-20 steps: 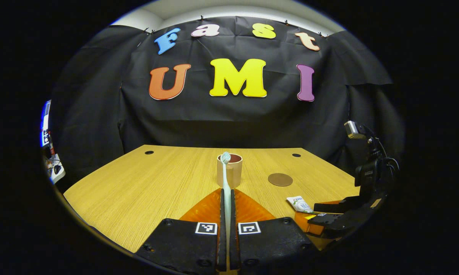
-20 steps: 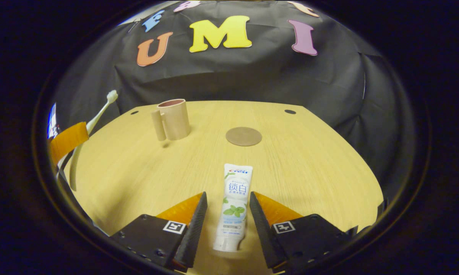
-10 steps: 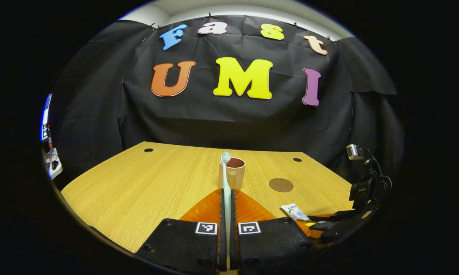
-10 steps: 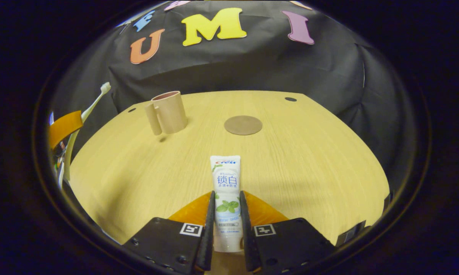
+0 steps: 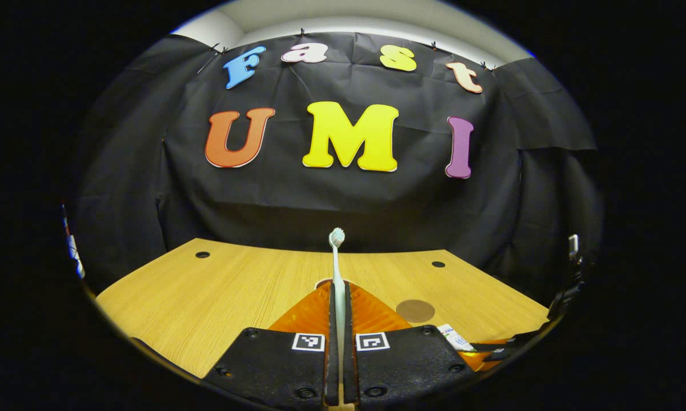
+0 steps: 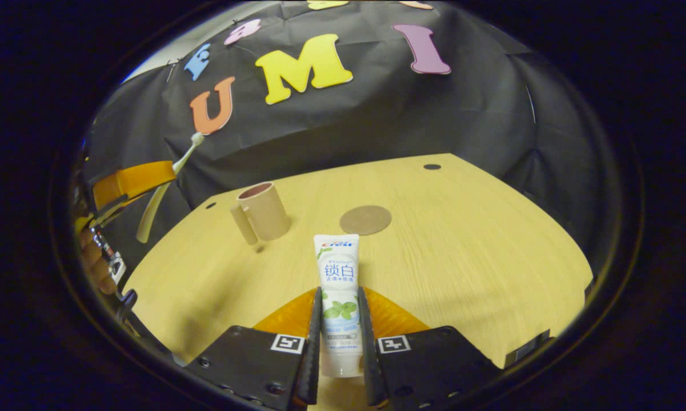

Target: Put the toothbrush and toothpaste on the desktop into the cup, then pick up the cup and place it on the coaster on the desktop.

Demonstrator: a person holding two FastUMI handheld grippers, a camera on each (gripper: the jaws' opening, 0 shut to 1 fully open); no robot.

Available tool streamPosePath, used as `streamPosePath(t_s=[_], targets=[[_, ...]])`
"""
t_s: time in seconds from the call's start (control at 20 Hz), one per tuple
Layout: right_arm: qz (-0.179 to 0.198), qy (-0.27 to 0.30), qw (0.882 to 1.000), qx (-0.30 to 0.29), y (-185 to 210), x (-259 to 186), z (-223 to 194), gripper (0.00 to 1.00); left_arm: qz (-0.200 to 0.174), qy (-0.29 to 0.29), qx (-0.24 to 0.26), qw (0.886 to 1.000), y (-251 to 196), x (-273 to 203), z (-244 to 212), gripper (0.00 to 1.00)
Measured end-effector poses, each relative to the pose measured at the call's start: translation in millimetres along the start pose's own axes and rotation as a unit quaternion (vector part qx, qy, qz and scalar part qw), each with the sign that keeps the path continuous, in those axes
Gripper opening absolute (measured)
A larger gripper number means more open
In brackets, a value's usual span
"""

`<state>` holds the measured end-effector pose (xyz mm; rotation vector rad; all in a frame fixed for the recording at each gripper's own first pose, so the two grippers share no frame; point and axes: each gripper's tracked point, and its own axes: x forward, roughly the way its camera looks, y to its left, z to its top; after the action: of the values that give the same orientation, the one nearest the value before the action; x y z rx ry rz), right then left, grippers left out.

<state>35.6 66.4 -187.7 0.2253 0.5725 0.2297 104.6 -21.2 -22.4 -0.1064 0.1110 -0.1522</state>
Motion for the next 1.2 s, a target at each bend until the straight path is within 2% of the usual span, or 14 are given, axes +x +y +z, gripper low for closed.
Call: streamPosePath(t_s=[0.05, 0.3, 0.55, 0.65, 0.8, 0.85, 0.9, 1.2], targets=[[0.004, -0.016, 1.000, -0.004, 3.1, -4.4, 10.4, 0.34, -0.004, -0.013, 0.005, 1.000, -0.4, 11.7, 9.7, 0.06], [0.018, -0.080, 0.996, -0.015, 7.7, -23.3, 48.4, 0.32, -0.018, -0.050, -0.011, 0.999, -5.9, 70.5, 40.3, 0.05], [0.020, -0.117, 0.992, -0.035, 4.2, -26.3, 60.6, 0.32, -0.028, -0.050, -0.013, 0.998, -4.8, 128.5, 34.2, 0.06], [0.024, -0.117, 0.992, -0.034, 4.0, -24.4, 57.8, 0.34, -0.031, -0.040, -0.017, 0.999, -3.7, 143.1, 21.0, 0.07], [0.024, -0.103, 0.994, -0.027, 0.0, -15.6, 53.2, 0.32, -0.025, -0.029, -0.025, 0.999, 3.5, 153.7, 7.6, 0.08], [0.020, -0.099, 0.995, -0.025, -2.3, -10.8, 50.9, 0.34, -0.025, -0.028, -0.030, 0.999, 5.2, 155.3, 5.5, 0.08], [0.018, -0.096, 0.995, -0.023, -4.1, -7.5, 49.7, 0.32, -0.028, -0.026, -0.032, 0.999, 5.2, 157.1, 3.1, 0.08], [0.015, -0.090, 0.996, -0.023, -7.0, -0.5, 46.2, 0.32, -0.028, -0.016, -0.033, 0.999, 10.3, 162.3, -7.3, 0.09]])
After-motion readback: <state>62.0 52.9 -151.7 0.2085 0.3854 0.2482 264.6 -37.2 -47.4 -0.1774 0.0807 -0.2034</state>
